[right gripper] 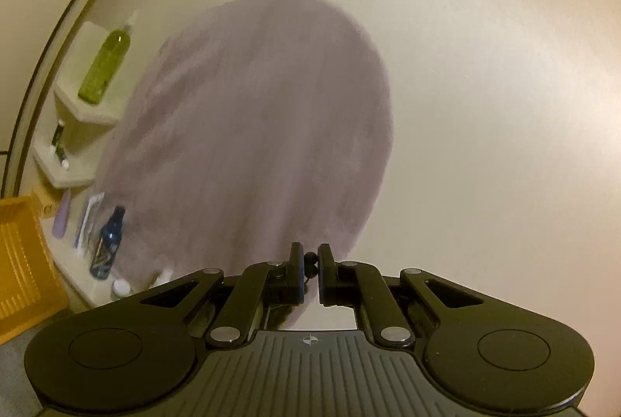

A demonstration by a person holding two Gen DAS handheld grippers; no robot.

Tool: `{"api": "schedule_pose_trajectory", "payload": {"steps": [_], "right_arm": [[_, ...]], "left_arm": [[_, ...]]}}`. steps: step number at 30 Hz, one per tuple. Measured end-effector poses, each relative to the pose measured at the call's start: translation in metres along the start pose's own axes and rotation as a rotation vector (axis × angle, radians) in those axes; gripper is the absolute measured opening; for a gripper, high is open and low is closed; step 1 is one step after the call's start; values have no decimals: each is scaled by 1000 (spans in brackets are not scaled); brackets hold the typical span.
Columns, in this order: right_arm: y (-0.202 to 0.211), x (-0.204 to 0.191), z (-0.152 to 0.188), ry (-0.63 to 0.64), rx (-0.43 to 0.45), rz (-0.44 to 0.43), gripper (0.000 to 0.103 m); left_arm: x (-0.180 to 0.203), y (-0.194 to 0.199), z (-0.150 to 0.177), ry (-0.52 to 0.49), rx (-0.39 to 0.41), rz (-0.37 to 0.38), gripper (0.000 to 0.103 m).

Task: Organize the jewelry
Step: 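Lift the bead strand with the right gripper and carry it toward the tray, then lower the bead strand into the tray and open the right gripper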

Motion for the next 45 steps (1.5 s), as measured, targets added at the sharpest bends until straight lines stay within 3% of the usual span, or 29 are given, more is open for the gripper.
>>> {"api": "schedule_pose_trajectory", "payload": {"steps": [5,8,15,25,31,37,41,45], "right_arm": [[5,-1,-31,29,43,-25,6],[8,-8,-47,54,59,-88,6],[6,-46,-76,115,95,-303,6],[17,-148,-109,267,217,-617,6],[15,-213,-81,533,254,-737,6],[-3,-257,-36,758,273,-741,6],[-14,-279,-11,836,295,-742,6],[-24,-296,-1,803,290,-771,6]], "left_arm": [[1,0,-1,-5,3,1,4],[0,1,-1,-7,4,5,4],[1,2,-1,-13,7,2,4],[2,1,-3,-7,6,3,4],[1,2,-3,-3,7,10,5],[1,2,-3,4,8,13,5],[0,3,-3,8,8,13,5],[0,3,-3,12,8,13,5]]}}
Point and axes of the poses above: each gripper's, at about its wrist camera, not at the fingertips, and y roughly against the way its jaws point, x to its right, z to its underside, the point moved 8 cm from there along -y, roughly the way its jaws point, and after that the axes turned 7 degrees about -y, right-handed, at the moved point
